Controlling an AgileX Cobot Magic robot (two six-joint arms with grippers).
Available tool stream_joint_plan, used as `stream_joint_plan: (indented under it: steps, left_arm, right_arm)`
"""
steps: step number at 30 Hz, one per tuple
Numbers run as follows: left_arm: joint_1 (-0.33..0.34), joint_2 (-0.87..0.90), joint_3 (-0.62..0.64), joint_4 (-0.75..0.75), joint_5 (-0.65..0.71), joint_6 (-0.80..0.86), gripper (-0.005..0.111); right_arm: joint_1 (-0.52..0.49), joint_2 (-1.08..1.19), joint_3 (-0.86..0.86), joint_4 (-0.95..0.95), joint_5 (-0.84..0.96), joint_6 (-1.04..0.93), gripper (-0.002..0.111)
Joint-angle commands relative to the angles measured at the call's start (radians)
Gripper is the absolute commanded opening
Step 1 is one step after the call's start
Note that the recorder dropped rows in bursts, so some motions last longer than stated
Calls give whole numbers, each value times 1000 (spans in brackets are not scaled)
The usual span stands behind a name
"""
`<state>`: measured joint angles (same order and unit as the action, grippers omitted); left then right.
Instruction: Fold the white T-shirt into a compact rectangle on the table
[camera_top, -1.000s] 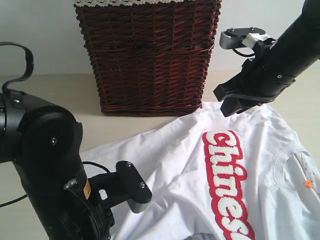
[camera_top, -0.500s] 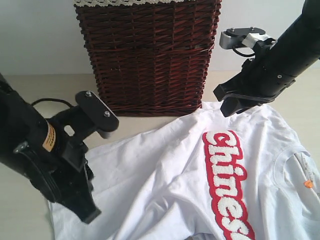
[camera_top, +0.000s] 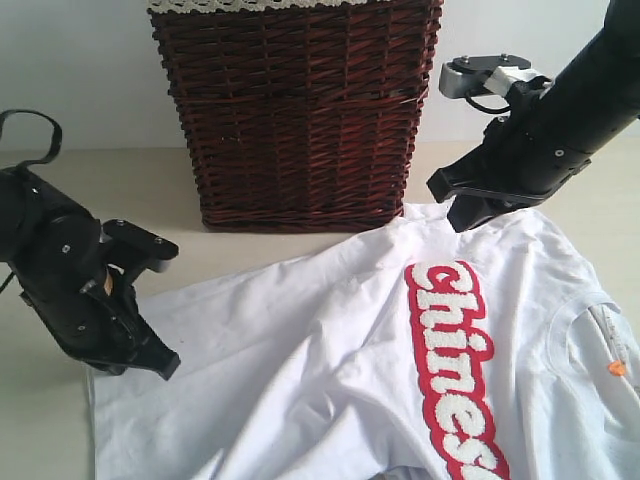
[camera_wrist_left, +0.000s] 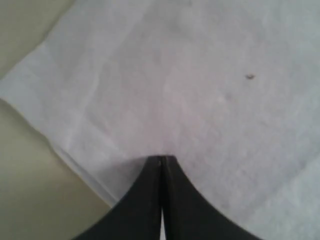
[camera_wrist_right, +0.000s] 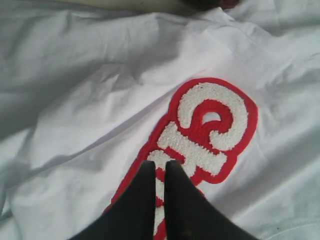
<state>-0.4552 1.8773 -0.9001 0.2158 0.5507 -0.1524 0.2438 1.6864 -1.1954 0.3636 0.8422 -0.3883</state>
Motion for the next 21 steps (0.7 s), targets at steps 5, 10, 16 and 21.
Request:
stream_joint_plan:
  steps: [5, 10, 16, 21]
  left_arm:
    - [173, 63, -82, 36, -32, -2, 0]
    - [235, 113, -173, 43, -59, -1, 0]
    - [265, 183, -301, 118, -81, -4, 0]
    - [271, 218, -380, 94, -49, 2, 0]
  right_arm:
    - [0, -10, 3, -8, 3, -9, 0]
    - [0, -10, 3, -8, -3, -12, 0]
    - [0, -10, 3, -8, -3, -12, 0]
    - [0, -10, 3, -8, -1, -12, 0]
